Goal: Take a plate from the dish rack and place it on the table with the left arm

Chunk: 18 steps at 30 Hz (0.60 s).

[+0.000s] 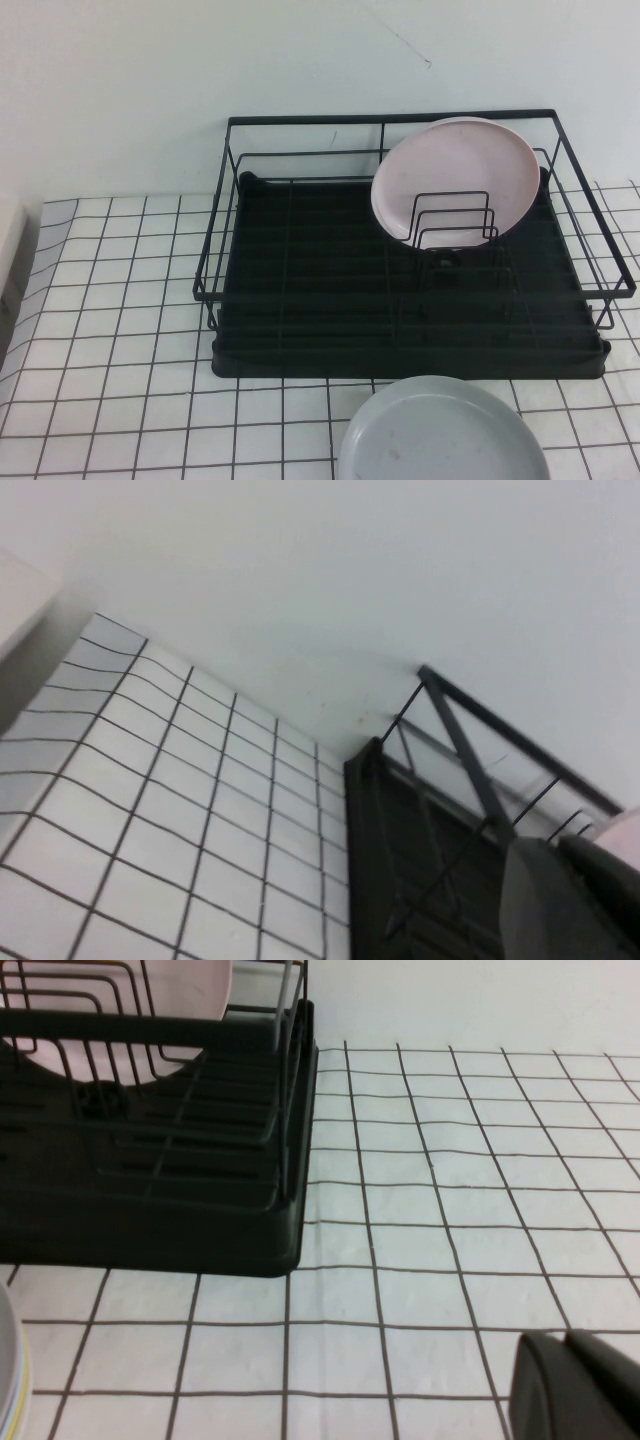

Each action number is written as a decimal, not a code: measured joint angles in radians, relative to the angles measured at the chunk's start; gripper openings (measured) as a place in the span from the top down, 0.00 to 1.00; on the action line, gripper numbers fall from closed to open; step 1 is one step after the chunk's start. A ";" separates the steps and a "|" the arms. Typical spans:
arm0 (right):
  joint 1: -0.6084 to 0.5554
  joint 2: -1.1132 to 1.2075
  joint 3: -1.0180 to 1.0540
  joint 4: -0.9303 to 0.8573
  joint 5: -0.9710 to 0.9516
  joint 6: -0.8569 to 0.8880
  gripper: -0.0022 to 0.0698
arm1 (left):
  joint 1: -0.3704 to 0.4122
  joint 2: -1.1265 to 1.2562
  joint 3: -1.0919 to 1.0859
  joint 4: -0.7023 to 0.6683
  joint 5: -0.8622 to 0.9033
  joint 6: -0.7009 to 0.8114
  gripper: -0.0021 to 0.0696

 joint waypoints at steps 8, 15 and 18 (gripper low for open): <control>0.000 0.000 0.000 0.000 0.000 0.000 0.97 | 0.000 0.000 0.000 -0.157 -0.019 0.042 0.98; 0.000 0.000 0.000 0.000 0.000 0.000 0.97 | 0.000 0.134 -0.126 -0.187 0.231 0.097 0.98; 0.000 0.000 0.000 0.000 0.000 0.000 0.97 | 0.000 0.275 -0.244 -0.186 0.383 0.176 0.98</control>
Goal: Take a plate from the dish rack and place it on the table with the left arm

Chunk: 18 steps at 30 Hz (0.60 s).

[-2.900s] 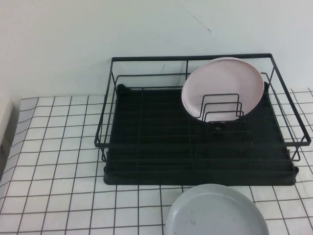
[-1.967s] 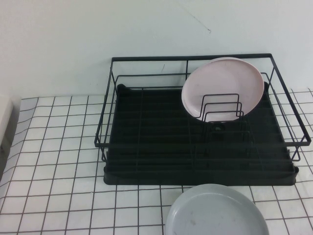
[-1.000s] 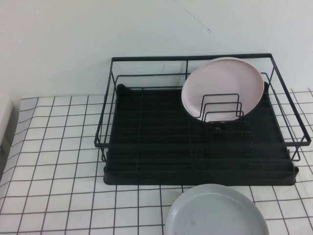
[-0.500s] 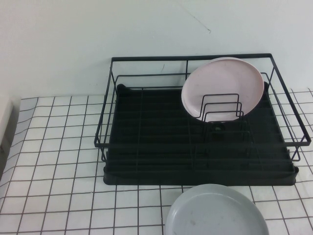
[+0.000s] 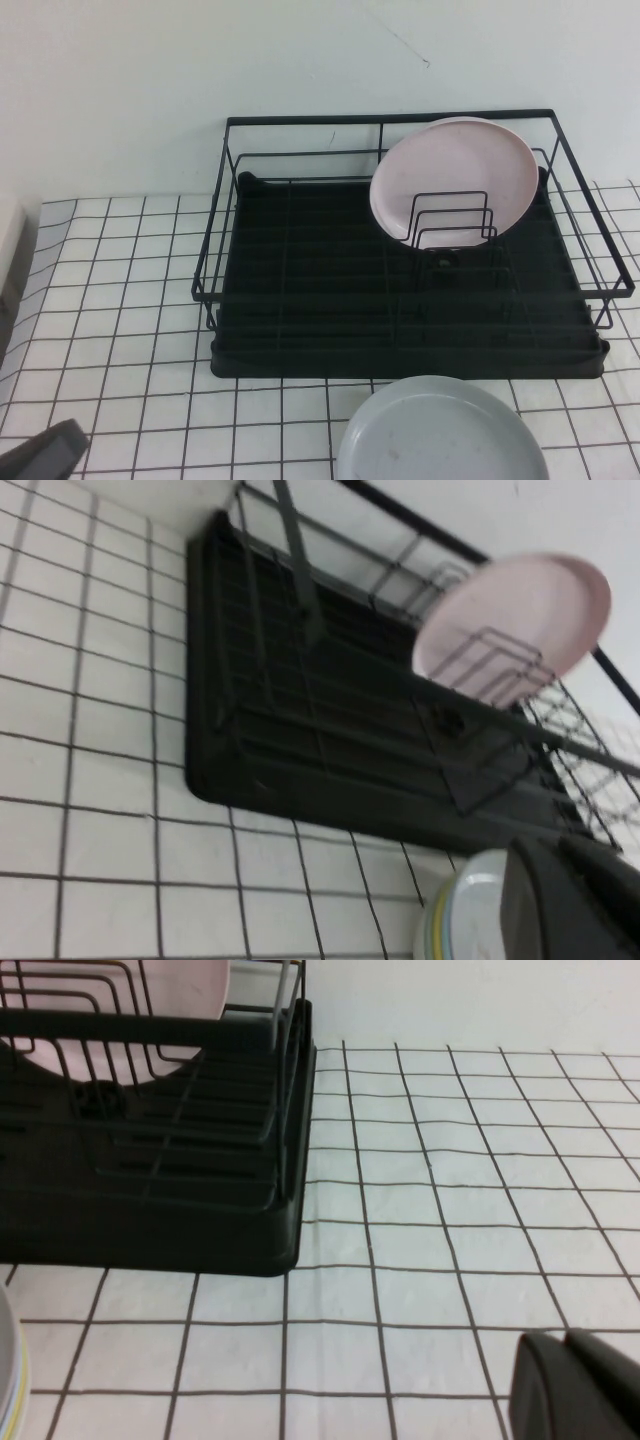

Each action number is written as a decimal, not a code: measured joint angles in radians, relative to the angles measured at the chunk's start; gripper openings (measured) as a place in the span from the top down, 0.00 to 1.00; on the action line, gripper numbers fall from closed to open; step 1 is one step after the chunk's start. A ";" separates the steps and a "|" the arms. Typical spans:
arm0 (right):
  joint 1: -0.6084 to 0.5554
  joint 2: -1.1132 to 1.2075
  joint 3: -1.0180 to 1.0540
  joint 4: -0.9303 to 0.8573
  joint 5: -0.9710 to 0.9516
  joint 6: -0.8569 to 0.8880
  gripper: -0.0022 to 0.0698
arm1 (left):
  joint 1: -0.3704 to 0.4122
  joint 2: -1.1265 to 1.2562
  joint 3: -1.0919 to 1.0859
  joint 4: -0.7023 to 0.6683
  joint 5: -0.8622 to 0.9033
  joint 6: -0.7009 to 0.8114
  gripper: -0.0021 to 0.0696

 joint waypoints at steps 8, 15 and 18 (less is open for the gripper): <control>0.000 0.000 0.000 0.000 0.000 0.000 0.97 | 0.000 0.401 -0.315 0.020 0.292 0.243 0.98; 0.000 0.000 0.000 0.000 0.000 0.000 0.97 | 0.000 0.719 -0.574 0.026 0.364 0.431 0.98; 0.000 0.000 0.000 0.000 0.000 0.000 0.97 | 0.000 0.850 -0.681 0.014 0.378 0.487 0.98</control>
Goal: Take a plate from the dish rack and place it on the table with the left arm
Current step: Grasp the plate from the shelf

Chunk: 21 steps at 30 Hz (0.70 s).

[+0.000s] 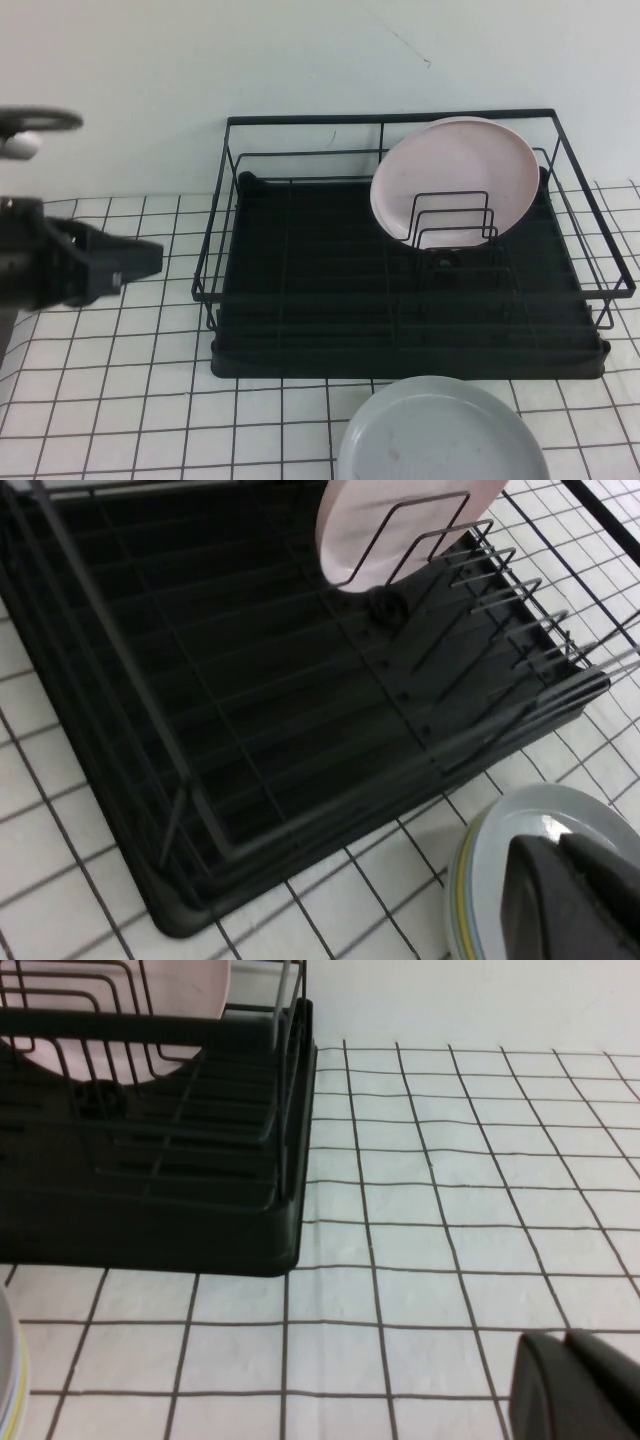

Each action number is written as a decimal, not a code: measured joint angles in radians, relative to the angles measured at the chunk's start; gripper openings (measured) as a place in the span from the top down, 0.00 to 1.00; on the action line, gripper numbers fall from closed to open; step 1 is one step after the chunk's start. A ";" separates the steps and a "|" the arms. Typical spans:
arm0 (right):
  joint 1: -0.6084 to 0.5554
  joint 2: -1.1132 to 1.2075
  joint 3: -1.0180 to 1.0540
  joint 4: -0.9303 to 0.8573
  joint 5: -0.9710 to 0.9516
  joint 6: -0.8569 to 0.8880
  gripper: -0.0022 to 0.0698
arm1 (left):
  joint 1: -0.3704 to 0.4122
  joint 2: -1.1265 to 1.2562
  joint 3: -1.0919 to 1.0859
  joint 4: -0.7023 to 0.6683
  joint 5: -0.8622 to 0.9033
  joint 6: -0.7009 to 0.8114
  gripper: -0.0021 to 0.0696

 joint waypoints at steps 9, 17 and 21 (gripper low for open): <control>0.000 0.000 0.000 0.000 0.000 0.000 0.97 | -0.008 0.364 -0.351 -0.070 0.080 0.081 0.98; 0.000 0.000 0.000 0.000 0.000 0.000 0.97 | -0.155 0.607 -0.646 -0.005 0.091 0.058 0.98; 0.000 0.000 0.000 0.000 0.000 0.000 0.97 | -0.233 0.724 -0.783 0.015 0.099 0.053 0.98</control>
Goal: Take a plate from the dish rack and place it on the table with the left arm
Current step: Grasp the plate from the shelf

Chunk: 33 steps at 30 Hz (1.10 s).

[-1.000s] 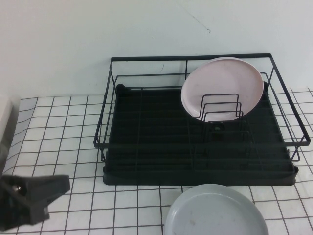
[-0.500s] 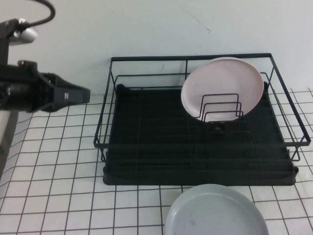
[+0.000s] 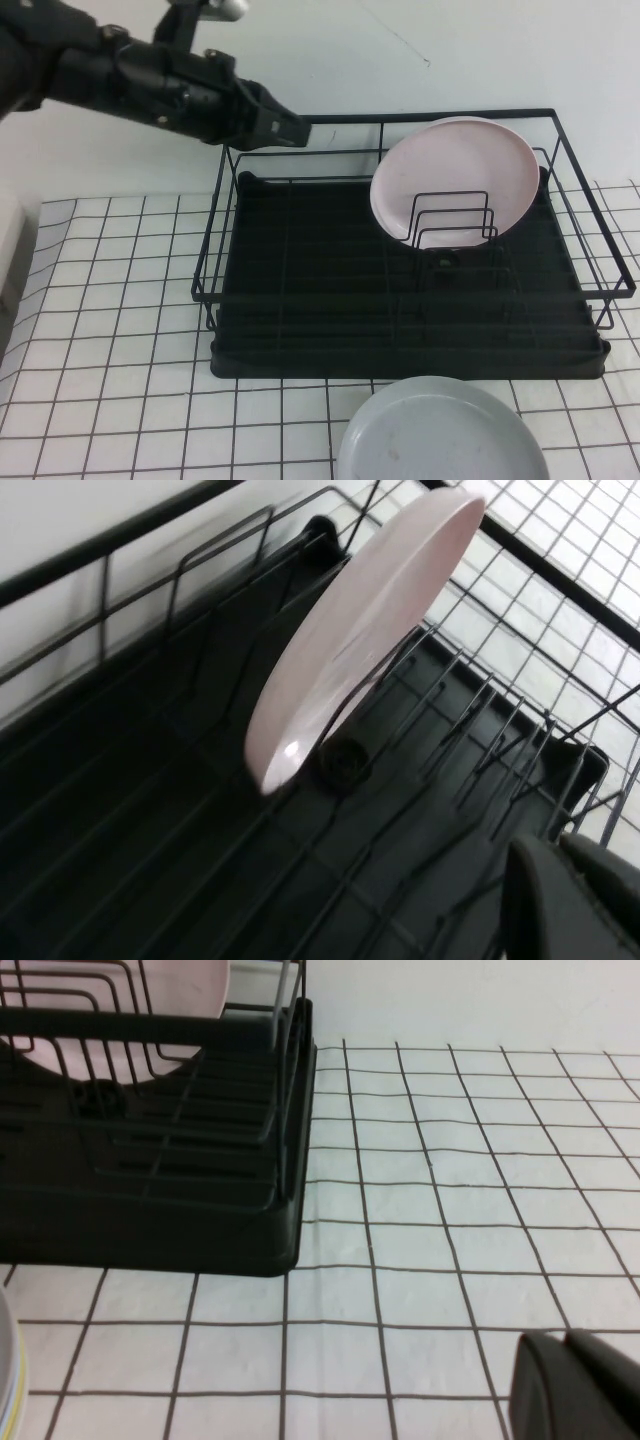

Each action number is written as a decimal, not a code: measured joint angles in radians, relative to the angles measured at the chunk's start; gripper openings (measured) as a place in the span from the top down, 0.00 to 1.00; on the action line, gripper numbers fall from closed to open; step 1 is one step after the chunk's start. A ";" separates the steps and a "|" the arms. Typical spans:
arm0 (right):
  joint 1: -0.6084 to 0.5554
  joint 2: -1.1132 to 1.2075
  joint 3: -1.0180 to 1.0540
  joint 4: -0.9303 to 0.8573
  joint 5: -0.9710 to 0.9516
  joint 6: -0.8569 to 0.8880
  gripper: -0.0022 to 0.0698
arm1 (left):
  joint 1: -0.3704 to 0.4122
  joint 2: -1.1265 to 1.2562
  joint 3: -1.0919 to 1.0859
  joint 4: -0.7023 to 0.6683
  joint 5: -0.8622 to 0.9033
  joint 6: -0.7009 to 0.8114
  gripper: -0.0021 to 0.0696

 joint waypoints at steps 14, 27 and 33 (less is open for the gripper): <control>0.000 0.000 0.000 0.000 0.000 0.000 0.97 | -0.137 0.333 -0.345 -0.025 0.045 0.142 0.80; 0.000 0.000 0.000 0.000 0.000 0.000 0.97 | -0.146 0.369 -0.357 -0.017 -0.041 0.318 0.38; 0.000 0.000 0.000 0.000 0.000 0.000 0.97 | -0.146 0.399 -0.357 -0.030 -0.089 0.356 0.38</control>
